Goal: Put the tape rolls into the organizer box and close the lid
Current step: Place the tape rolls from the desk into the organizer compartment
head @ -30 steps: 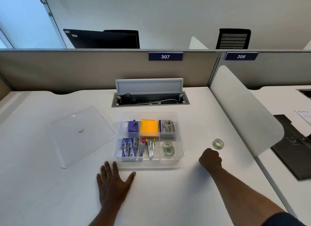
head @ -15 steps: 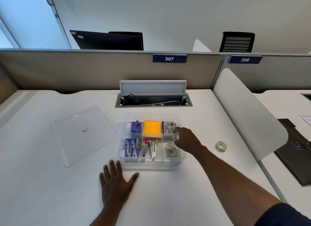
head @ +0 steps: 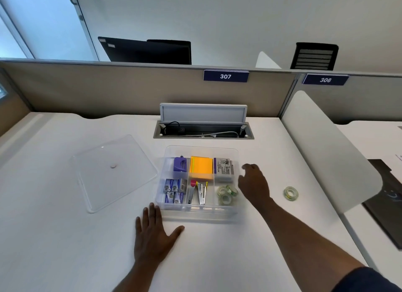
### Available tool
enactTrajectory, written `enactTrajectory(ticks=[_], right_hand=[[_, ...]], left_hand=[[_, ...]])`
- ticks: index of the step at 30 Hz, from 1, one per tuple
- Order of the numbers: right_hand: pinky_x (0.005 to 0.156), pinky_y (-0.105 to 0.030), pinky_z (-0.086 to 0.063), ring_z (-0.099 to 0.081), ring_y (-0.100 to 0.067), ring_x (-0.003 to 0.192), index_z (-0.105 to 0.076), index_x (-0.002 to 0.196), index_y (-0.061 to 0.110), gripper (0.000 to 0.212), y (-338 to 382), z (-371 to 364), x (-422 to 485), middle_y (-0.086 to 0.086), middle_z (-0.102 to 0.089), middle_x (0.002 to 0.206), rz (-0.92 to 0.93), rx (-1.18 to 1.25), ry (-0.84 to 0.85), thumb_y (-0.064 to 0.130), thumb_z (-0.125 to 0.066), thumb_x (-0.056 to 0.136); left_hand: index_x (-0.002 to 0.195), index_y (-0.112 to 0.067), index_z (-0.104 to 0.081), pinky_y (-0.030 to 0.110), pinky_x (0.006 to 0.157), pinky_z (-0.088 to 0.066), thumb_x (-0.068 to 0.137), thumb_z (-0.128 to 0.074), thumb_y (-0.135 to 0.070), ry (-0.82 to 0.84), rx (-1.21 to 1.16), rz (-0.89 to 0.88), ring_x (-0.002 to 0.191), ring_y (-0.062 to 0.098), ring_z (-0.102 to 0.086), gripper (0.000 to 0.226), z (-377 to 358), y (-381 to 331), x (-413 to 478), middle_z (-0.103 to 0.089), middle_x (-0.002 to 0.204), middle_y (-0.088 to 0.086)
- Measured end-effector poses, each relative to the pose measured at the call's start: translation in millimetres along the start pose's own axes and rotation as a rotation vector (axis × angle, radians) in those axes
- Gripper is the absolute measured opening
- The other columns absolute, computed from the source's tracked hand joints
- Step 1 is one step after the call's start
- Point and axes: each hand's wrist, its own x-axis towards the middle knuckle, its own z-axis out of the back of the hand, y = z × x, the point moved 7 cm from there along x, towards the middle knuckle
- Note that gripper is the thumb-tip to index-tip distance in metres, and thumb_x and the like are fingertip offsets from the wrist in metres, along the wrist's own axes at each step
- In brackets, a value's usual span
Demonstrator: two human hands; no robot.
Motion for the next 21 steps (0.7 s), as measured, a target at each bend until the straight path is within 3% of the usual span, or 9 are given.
enactTrajectory(ticks=[8,11,17,21], right_hand=[[0.09,-0.048,-0.048,-0.052,-0.043,0.108,-0.048,0.11,-0.006,0.035,-103.1,6.7,2.9,-0.029,-0.048,0.118,-0.36,-0.261,0.06,0.009,-0.055,0.08],[0.099,-0.048,-0.042,-0.045,-0.044,0.115,-0.045,0.116,0.001,0.038,-136.9,3.7,5.3,-0.022,-0.042,0.125,-0.443,-0.248,0.154,0.014,-0.055,0.081],[0.101,-0.048,-0.036,-0.04,-0.039,0.12,-0.044,0.115,0.013,0.034,-163.0,-5.9,1.4,-0.015,-0.038,0.127,-0.503,-0.231,0.27,0.017,-0.053,0.083],[0.098,-0.044,-0.045,-0.048,-0.037,0.116,-0.046,0.116,0.005,0.028,-166.3,-12.5,-3.7,-0.018,-0.047,0.121,-0.384,-0.278,0.286,0.011,-0.047,0.088]], left_hand=[[0.149,-0.008,-0.011,0.048,0.119,-0.009,0.072,-0.018,-0.088,-0.01,0.017,0.004,0.147,0.027,-0.01,0.112,-5.9,1.9,2.5,-0.012,0.16,0.01],[0.15,-0.009,-0.012,0.048,0.12,-0.008,0.072,-0.018,-0.088,-0.008,0.024,0.005,0.147,0.027,-0.01,0.111,-6.7,2.3,2.7,-0.012,0.16,0.01],[0.15,-0.01,-0.01,0.047,0.12,-0.007,0.072,-0.018,-0.088,0.002,0.035,0.019,0.148,0.026,-0.008,0.111,-5.6,2.9,1.9,-0.01,0.16,0.009],[0.15,-0.01,-0.012,0.047,0.12,-0.008,0.073,-0.019,-0.088,0.003,0.042,0.017,0.147,0.026,-0.009,0.11,-7.1,2.9,2.0,-0.013,0.16,0.009]])
